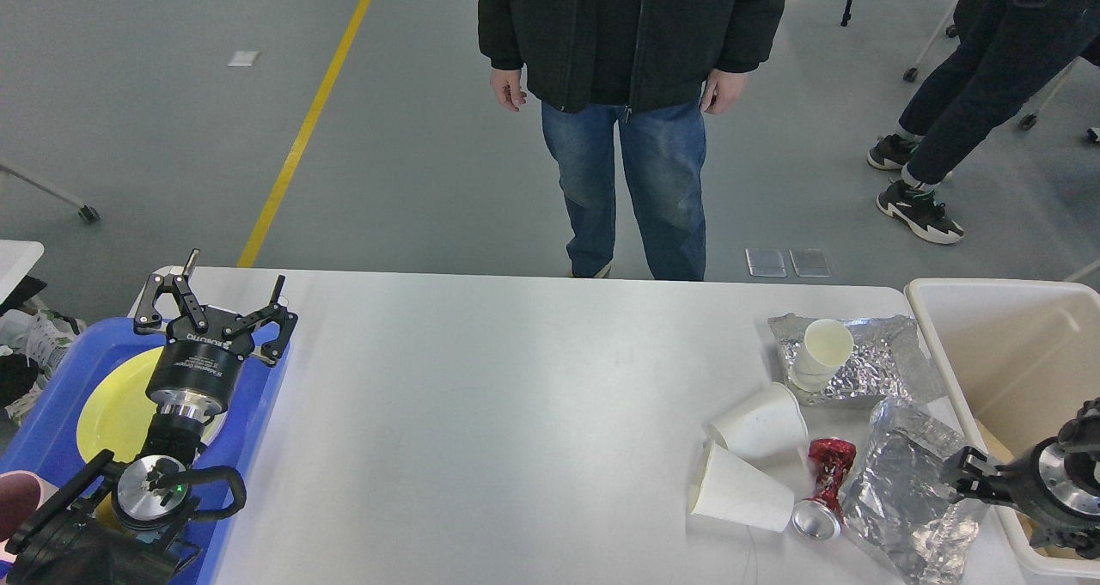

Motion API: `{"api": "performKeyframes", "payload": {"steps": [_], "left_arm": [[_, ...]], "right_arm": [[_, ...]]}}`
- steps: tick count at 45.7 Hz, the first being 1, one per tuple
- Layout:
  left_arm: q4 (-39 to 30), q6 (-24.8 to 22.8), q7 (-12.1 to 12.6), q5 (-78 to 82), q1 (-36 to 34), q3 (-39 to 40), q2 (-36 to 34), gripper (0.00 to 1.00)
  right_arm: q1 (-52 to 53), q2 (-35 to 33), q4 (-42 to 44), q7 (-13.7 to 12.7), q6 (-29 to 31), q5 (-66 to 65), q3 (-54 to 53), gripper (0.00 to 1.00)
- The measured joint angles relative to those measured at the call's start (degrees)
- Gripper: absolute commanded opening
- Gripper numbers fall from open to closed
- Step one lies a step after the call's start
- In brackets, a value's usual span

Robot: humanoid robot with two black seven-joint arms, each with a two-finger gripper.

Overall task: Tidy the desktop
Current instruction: 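Lower the right gripper onto the crumpled foil, then grasp the crumpled foil and drag it into the white bin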

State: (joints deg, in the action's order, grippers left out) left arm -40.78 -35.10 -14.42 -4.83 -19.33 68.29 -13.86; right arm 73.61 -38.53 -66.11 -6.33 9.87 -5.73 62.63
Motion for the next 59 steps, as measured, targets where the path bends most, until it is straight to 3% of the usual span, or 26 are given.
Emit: {"api": "performKeyframes", "payload": {"steps": [21,27,31,37,40,41,59], "left_arm": [[0.0,-0.1,0.0,0.0,0.0,0.0,0.0,0.96],[0.0,-0.1,-0.1,0.0,0.0,0.0,0.0,0.96],[0.0,-0.1,-0.1,0.0,0.0,0.0,0.0,0.96],[0.0,0.0,-0.1,0.0,0.0,0.0,0.0,0.96],[0.0,0.0,-0.1,0.0,0.0,0.0,0.0,0.96],[0.0,0.0,-0.1,0.0,0.0,0.0,0.0,0.96],[0.0,0.0,0.0,0.0,0.0,0.0,0.0,0.96]], "right_arm": [[-10.9,3.1,8.8,0.0,-0.7,0.7,-9.7,0.85],[-12.6,4.4,10.0,0.0,-3.4,0.8,-9.9,0.54],[-12.7,4.6,10.0,0.0,-4.3,0.8,-9.9,0.47],[-12.7,4.6,9.9,0.1,-4.5,0.8,-9.9,0.27],[-12.7,4.6,9.8,0.1,-4.5,0.8,-9.9,0.03],[-12.7,4.6,9.8,0.1,-4.5,0.8,-9.9,0.0],[-13.7,4.3,9.7,-0.1,-4.5,6.4,-9.8,0.0]]}}
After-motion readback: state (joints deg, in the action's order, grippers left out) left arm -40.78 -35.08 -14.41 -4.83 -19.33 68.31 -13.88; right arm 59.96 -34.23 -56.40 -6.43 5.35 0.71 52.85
